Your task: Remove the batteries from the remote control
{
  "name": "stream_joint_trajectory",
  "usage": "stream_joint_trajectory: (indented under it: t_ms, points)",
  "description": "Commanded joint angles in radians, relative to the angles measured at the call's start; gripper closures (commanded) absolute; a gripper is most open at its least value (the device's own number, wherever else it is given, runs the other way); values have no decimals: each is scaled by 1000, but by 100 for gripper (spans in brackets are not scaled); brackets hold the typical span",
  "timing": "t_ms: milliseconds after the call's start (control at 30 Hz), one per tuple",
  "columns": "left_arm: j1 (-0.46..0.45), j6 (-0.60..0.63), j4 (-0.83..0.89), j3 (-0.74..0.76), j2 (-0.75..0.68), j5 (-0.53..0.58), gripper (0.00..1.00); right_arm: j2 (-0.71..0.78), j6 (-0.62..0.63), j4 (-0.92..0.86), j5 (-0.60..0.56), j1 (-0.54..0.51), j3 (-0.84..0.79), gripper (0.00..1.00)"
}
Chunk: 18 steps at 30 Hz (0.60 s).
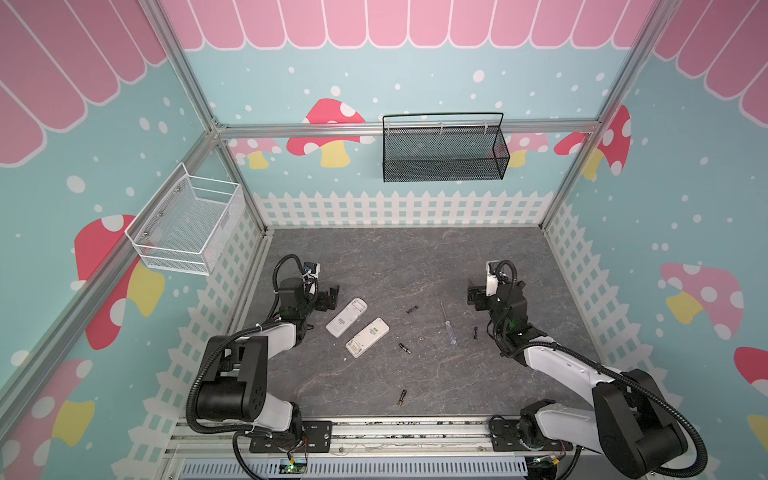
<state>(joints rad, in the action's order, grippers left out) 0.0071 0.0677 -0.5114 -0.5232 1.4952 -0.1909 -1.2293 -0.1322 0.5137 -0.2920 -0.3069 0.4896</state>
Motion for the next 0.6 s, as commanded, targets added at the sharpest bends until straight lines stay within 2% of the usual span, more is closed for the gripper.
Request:
stream_joint_trajectory:
  t_ms: [0,133,200,233,400,567]
  points:
    - [6,-51,-170,33,2,39,0,0,105,22,3,45,13,7]
    - [5,-74,-298,101,8,104,1,-16,158,174,-7,108,-57,7]
    - [5,-76,-497,187,54,100,1,-32,186,285,7,141,-107,7]
    - [4,-68,-539,206,46,87,1,-42,192,302,11,155,-117,7]
    - [4,-85,-456,164,53,119,1,-95,209,411,71,233,-180,7]
    - [5,-86,-409,144,48,124,0,-122,163,533,135,282,-245,8]
